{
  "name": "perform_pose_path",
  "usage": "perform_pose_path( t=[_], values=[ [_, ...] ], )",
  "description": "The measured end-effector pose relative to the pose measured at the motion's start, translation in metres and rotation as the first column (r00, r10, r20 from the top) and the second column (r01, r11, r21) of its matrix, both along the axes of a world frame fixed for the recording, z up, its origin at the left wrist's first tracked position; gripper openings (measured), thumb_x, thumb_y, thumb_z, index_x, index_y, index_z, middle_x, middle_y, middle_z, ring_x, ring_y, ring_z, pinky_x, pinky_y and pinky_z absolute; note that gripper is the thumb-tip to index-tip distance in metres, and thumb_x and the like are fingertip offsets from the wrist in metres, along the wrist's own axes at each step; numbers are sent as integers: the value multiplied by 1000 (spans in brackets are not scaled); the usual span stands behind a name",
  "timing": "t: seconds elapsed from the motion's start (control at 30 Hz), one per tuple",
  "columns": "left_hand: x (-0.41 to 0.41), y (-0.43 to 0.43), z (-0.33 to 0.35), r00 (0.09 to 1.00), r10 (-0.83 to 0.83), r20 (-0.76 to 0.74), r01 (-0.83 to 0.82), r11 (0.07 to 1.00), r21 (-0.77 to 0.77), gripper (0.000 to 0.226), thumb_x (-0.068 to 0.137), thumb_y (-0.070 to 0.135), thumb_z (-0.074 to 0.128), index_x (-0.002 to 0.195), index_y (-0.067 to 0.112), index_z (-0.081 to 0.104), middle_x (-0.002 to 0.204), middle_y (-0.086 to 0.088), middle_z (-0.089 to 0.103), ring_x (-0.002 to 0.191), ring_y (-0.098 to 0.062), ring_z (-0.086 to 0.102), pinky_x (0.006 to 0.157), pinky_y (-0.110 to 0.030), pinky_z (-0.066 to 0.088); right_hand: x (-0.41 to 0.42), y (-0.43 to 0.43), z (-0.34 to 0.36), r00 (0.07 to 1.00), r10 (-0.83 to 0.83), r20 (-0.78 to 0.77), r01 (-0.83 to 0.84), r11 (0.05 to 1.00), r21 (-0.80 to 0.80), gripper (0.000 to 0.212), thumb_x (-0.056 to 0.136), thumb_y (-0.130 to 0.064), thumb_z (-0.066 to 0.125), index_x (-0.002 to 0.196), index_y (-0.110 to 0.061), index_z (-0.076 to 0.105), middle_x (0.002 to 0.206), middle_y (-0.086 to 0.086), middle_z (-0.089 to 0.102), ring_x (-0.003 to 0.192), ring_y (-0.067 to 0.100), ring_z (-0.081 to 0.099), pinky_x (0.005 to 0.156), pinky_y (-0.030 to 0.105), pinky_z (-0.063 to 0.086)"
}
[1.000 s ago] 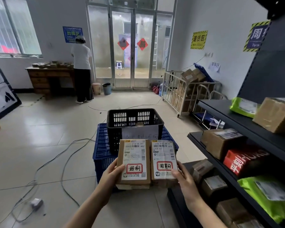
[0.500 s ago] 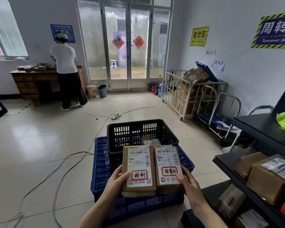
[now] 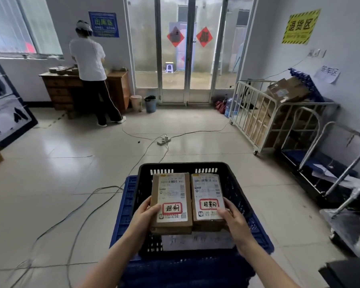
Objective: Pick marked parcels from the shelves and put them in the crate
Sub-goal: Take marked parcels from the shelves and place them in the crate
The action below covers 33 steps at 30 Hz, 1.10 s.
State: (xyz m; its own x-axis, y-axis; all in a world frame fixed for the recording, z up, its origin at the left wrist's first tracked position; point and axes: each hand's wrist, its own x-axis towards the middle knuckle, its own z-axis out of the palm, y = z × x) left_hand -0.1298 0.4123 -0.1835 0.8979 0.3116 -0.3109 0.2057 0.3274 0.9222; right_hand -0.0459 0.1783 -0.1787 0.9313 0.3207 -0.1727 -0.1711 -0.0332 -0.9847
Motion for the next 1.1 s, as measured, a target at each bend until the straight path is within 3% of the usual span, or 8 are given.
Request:
perform_pose_path(
  t=[0.17, 0.3, 0.47, 0.6, 0.73, 0.9, 1.0, 1.1],
  values=[
    [45, 20, -8, 995, 75, -69, -75, 997, -5, 49, 93, 15, 53, 140, 20, 39, 110, -13, 68, 87, -25, 71, 63, -33, 59, 60, 28, -11, 997, 74, -20, -75, 996, -40, 34, 93, -17, 51, 124, -28, 45, 109, 2, 64, 97, 12, 62, 65, 14, 50],
    [75, 38, -22, 986, 90, -138, -85, 996, 36, 43, 94, 15, 52, 136, 18, 42, 101, -9, 69, 72, -15, 72, 51, -26, 56, 102, 50, -30, 991, 93, -93, -100, 992, -81, 37, 93, -19, 51, 130, -21, 46, 114, 8, 63, 100, 19, 63, 74, 23, 53],
    [124, 70, -54, 971, 59, -232, -42, 996, 79, 53, 93, 15, 53, 143, 17, 34, 103, -8, 68, 84, -20, 71, 61, -27, 56, 150, 81, -62, 982, 77, -172, -107, 980, -171, 42, 94, -15, 50, 136, -14, 41, 112, 10, 64, 99, 22, 64, 86, 35, 53],
    [163, 94, -86, 959, 12, -284, 25, 991, 128, 50, 94, 14, 52, 142, 16, 36, 99, -2, 67, 86, -17, 68, 65, -25, 54, 183, 106, -89, 975, 56, -215, -114, 956, -271, 41, 95, -13, 48, 136, -14, 42, 103, 1, 64, 94, 17, 64, 79, 26, 53],
    [198, 114, -123, 930, -18, -367, 79, 985, 153, 47, 96, 14, 50, 141, 15, 37, 107, -5, 65, 91, -17, 67, 72, -27, 54, 216, 131, -120, 955, 40, -293, -146, 925, -352, 43, 96, -13, 47, 138, -15, 39, 102, 0, 64, 88, 17, 66, 78, 38, 56],
    [232, 129, -170, 881, -1, -474, 110, 973, 204, 45, 97, 14, 47, 140, 12, 37, 123, -11, 61, 95, -20, 63, 86, -31, 50, 243, 156, -158, 947, 47, -318, -205, 850, -485, 42, 96, -10, 45, 138, -9, 38, 116, 0, 57, 83, 4, 56, 56, 12, 47],
    [248, 136, -197, 849, 16, -528, 108, 973, 204, 44, 97, 14, 47, 140, 12, 39, 127, -12, 59, 109, -25, 61, 94, -34, 47, 253, 165, -184, 936, 29, -351, -233, 800, -553, 45, 96, -12, 46, 139, -9, 36, 132, 8, 54, 105, 16, 57, 78, 21, 51],
    [255, 139, -224, 801, 22, -598, 132, 968, 212, 43, 96, 20, 49, 138, 17, 42, 129, -8, 58, 114, -25, 58, 102, -39, 44, 259, 172, -204, 939, 24, -344, -246, 745, -620, 47, 95, -13, 49, 140, -8, 36, 139, 9, 47, 126, 23, 46, 106, 36, 38]
  ],
)
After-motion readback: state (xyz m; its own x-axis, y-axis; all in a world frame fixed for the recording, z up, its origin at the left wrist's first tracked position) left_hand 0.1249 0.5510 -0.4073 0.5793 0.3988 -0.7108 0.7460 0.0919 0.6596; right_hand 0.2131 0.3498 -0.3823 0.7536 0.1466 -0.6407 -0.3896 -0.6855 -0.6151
